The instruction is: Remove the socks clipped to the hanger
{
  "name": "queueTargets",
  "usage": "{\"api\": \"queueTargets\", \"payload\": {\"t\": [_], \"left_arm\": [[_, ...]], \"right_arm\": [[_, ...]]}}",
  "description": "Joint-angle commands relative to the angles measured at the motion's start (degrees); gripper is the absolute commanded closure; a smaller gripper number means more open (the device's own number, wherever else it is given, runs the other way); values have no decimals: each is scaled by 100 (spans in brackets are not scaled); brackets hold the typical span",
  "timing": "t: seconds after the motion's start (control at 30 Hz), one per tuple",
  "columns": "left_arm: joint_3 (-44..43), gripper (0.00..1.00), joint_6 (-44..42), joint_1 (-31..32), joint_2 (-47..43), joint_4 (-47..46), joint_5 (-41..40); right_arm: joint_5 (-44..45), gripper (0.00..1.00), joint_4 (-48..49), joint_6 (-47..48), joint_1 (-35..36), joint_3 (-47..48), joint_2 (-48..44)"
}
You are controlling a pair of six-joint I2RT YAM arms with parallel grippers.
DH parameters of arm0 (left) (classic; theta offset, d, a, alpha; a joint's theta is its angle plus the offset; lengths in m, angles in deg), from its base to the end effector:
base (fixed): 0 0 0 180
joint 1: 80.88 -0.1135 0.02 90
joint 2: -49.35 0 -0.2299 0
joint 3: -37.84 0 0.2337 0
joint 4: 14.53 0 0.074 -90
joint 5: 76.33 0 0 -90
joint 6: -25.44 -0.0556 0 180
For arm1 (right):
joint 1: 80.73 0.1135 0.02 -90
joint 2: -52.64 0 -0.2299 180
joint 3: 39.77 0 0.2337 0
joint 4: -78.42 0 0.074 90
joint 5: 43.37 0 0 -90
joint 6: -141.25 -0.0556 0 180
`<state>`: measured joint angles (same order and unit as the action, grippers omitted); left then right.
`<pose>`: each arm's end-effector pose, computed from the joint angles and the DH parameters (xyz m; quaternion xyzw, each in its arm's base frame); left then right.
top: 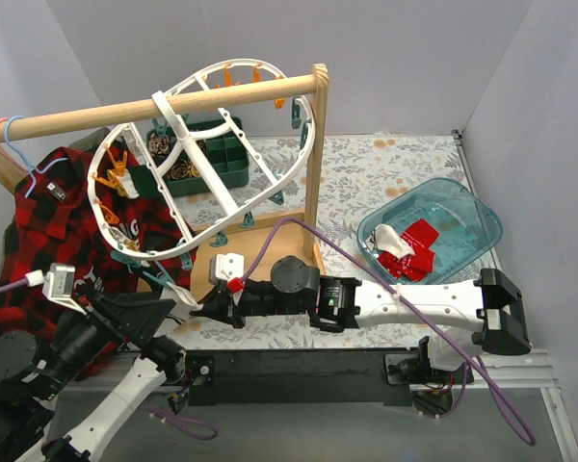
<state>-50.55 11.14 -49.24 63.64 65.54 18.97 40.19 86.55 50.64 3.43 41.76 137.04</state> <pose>-0.0113 0.0009 0.3816 -0.2497 0.6996 -0.5590 0.3684 0.0304 0.3584 0.3425 -0.4792 0.4741 0.5252 0.5193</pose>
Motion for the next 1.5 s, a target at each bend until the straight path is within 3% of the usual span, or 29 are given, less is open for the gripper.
{"api": "queueTargets", "payload": {"t": [0.0,0.17,0.4,0.67,1.2,1.47], "left_arm": [[-531,37,103,18,390,107,-46],[-1006,36,172,18,725,643,-450],[-866,28,357,27,716,697,-829],[-1182,47,349,18,1138,565,-1101],[-1183,47,6,18,1454,609,-1506],[-1165,53,-292,18,1665,469,-1532]], "right_arm": [[19,97,-392,-63,-14,620,67],[265,99,-876,-19,4,1078,349],[441,99,-1060,34,65,1192,314],[617,99,-1254,43,118,1359,402],[793,99,-1360,43,180,1544,542],[837,99,-1369,201,188,1509,516]]}}
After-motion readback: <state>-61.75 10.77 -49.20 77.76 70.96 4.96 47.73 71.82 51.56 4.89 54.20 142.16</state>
